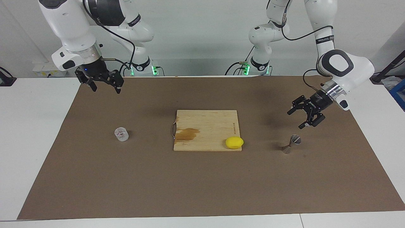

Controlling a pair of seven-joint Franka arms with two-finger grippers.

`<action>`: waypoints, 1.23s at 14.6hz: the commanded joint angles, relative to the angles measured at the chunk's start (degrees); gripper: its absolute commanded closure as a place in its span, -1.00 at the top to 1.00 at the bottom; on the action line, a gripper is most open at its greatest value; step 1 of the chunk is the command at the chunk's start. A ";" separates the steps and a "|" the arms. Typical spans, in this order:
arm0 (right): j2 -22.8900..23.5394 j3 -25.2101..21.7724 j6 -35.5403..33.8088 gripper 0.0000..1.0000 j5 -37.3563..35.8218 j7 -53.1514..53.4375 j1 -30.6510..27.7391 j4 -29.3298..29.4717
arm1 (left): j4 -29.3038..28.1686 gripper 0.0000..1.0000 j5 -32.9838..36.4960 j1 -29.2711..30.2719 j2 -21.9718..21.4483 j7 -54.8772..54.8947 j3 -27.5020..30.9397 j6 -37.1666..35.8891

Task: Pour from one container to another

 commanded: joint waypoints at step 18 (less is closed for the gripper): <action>-0.59 0.24 -0.10 1.00 1.19 -0.17 -0.58 -0.80 | 0.33 1.00 -27.19 0.26 9.24 -3.90 -1.13 8.36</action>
